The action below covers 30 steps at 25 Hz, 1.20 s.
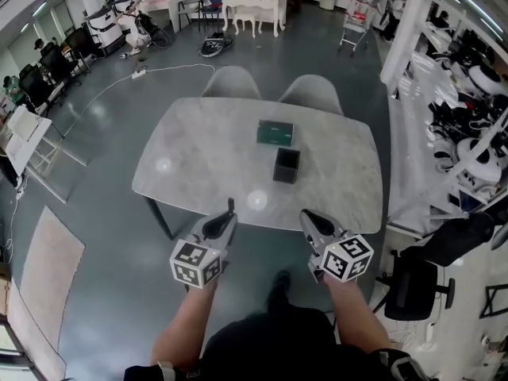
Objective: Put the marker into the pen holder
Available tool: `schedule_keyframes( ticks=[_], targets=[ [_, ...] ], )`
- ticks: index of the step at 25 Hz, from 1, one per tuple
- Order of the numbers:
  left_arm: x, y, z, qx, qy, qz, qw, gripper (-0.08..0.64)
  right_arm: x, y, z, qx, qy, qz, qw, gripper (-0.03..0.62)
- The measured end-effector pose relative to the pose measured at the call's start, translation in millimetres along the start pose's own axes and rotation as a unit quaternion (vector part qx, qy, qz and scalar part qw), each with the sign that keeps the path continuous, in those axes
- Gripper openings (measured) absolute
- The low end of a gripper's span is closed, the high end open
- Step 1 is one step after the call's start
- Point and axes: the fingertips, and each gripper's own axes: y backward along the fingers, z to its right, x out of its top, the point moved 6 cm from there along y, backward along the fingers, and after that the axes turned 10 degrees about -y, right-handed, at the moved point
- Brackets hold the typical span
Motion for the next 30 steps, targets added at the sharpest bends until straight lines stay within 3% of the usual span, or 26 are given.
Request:
schedule_keyframes(
  ticks=[11,22,30],
  targets=[
    [31,-124,-14,-0.003,0.003,0.005,1.0000,0.043,52,-48,100,0.017,-0.024,-0.002,1.000,0.002],
    [38,-179,-59,-0.053,0.019,0.014,0.9983,0.043,72,-88,119,-0.029,-0.034,-0.014,0.999,0.002],
    [32,-210,-93,-0.115,0.010,0.018,0.9932,0.043,82,-126,116,-0.062,-0.022,-0.005,0.998,0.002]
  ],
)
